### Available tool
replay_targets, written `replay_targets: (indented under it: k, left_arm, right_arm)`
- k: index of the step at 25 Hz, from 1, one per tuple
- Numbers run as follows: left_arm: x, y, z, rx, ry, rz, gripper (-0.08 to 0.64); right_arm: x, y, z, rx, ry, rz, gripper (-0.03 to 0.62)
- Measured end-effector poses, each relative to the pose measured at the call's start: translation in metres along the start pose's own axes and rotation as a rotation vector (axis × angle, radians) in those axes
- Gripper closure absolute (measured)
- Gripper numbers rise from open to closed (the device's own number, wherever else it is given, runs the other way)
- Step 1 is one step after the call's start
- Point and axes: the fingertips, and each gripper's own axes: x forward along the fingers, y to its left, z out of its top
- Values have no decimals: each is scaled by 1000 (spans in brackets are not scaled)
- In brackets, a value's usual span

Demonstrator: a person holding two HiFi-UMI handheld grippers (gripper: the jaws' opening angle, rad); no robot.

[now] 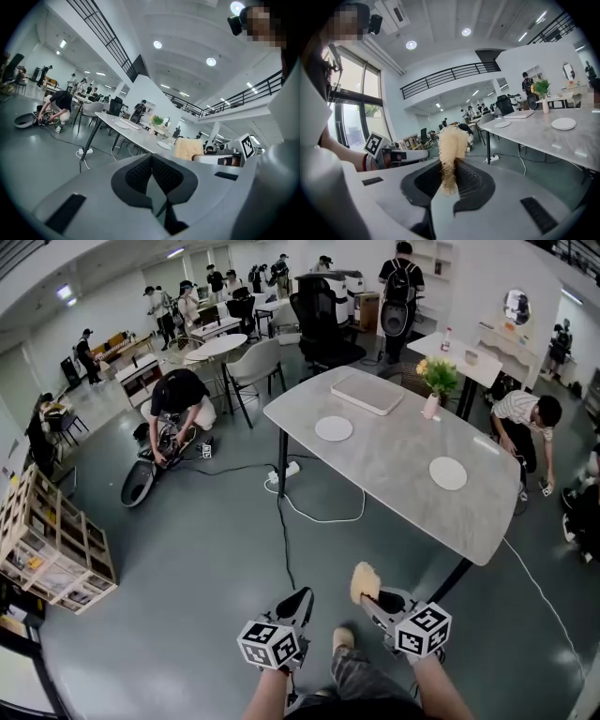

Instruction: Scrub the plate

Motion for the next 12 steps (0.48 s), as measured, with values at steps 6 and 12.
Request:
replay_targets:
  k: [6, 12]
  left_arm:
    - [62, 14, 24, -7, 10, -12, 546]
    - [117, 26, 44, -6, 29, -9, 546]
  right_arm:
    - [29, -49, 20, 15, 20, 12, 531]
    - [50, -98, 42, 22, 27, 21, 531]
